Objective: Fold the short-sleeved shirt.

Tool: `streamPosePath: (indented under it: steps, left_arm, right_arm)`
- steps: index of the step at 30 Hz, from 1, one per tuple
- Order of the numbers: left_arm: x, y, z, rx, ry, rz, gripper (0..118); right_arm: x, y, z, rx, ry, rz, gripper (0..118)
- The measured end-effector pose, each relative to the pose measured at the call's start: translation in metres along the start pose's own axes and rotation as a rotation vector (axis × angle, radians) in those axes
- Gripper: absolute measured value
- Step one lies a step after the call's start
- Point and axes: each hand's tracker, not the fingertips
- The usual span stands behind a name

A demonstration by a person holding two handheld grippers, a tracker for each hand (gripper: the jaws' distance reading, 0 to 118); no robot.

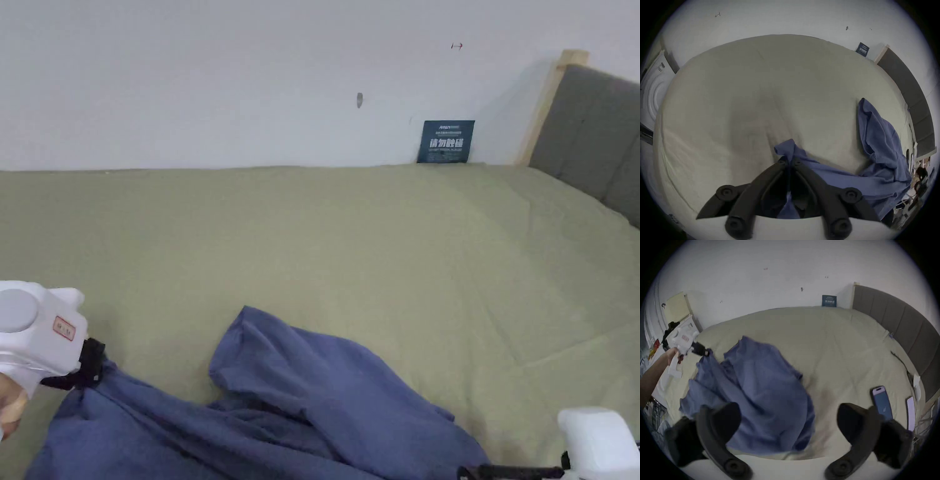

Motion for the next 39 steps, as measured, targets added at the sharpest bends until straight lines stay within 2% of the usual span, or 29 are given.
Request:
streamPosePath:
  steps: [5,6,7,8,9,12,16,17,19,24,32,39]
  left_arm:
    - [0.001,0.000,-0.002,-0.008,-0.002,-0.005,3]
    - [0.003,-0.001,0.000,-0.008,-0.003,-0.001,3]
    - [0.004,-0.001,0.001,-0.008,-0.002,0.004,3]
    - [-0.002,0.000,-0.001,-0.005,-0.001,0.010,3]
    - [-0.003,0.000,0.001,0.000,-0.003,0.018,3]
    - [-0.005,-0.002,0.009,0.021,-0.016,0.011,3]
    - [-0.011,-0.001,0.030,0.094,-0.050,0.026,3]
    - [-0.013,-0.001,0.040,0.126,-0.071,0.032,3]
    - [-0.017,0.001,0.060,0.172,-0.096,0.048,3]
    - [-0.027,0.008,0.125,0.330,-0.115,0.032,3]
    - [-0.053,0.030,0.218,0.546,-0.024,0.019,3]
    - [-0.082,0.065,0.261,0.606,0.055,0.053,3]
  right_arm:
    - [-0.016,-0.024,0.005,-0.036,-0.005,0.029,108]
    - [-0.020,-0.026,0.006,-0.046,-0.027,0.059,89]
    - [-0.022,-0.031,0.006,-0.035,-0.059,0.085,57]
    - [-0.025,-0.033,0.005,-0.030,-0.078,0.117,11]
    - [-0.029,-0.034,0.005,-0.016,-0.099,0.161,2]
    - [-0.036,-0.032,0.014,0.014,-0.065,0.115,1]
    - [-0.043,-0.014,0.025,0.057,-0.056,0.108,1]
    - [-0.044,-0.006,0.028,0.090,-0.018,0.098,1]
    - [-0.040,0.010,0.031,0.111,-0.006,0.075,1]
    - [-0.042,0.070,0.033,0.211,0.060,0.072,1]
    - [-0.055,0.184,0.027,0.346,0.051,0.141,1]
    - [-0.065,0.279,0.011,0.424,-0.004,0.192,1]
